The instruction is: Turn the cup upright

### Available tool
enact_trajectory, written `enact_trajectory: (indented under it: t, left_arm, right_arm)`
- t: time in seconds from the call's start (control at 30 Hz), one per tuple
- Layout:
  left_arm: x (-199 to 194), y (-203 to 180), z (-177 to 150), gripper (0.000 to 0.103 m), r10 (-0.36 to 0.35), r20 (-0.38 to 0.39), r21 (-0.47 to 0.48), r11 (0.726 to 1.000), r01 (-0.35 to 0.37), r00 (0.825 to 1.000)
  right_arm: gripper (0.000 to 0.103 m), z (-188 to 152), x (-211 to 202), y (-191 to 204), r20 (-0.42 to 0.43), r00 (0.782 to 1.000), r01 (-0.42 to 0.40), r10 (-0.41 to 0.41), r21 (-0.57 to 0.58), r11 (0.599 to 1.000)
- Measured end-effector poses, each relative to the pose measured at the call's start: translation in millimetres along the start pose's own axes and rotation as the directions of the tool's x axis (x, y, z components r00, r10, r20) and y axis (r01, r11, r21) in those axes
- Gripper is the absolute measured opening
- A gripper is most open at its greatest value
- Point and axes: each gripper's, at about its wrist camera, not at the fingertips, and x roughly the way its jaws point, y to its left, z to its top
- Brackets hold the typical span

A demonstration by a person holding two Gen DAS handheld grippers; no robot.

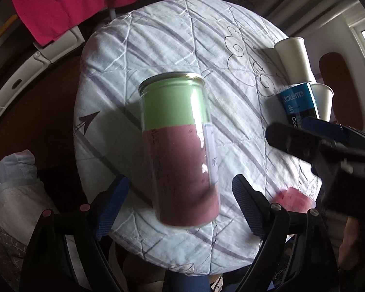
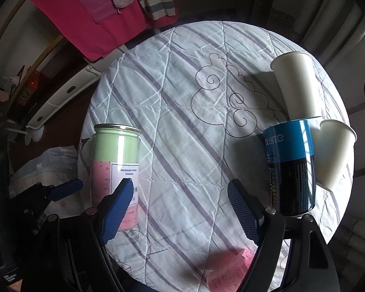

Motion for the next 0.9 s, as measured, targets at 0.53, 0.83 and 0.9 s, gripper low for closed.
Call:
enact_trajectory:
  t: [0.53, 0.83, 0.9]
  left_arm:
    - [-37.5, 41.6, -25.9, 0.089, 0.119, 0.068, -0.054, 0.992, -0.115, 0.991]
    - [-31.7, 71.4, -17.8, 0.089, 0.194, 0.064, -0.118, 0.976, -0.185, 0.979]
    - [-28.4, 71.9, -14.1, 0.089, 0.209, 0.072, -0.119, 0.973, -0.200, 0.975]
  right_arm:
    - [0.081, 24.9, 94.5, 52.7, -0.240, 0.939, -0.224, 0.245, 0.111, 0.968]
    - [0.070, 22.4, 91.7, 53.2, -0.200, 0.947, -0.238, 0.250, 0.083, 0.968]
    - [0.070, 17.3, 80.3, 50.5, -0.143, 0.967, -0.205, 0.210, 0.050, 0.977]
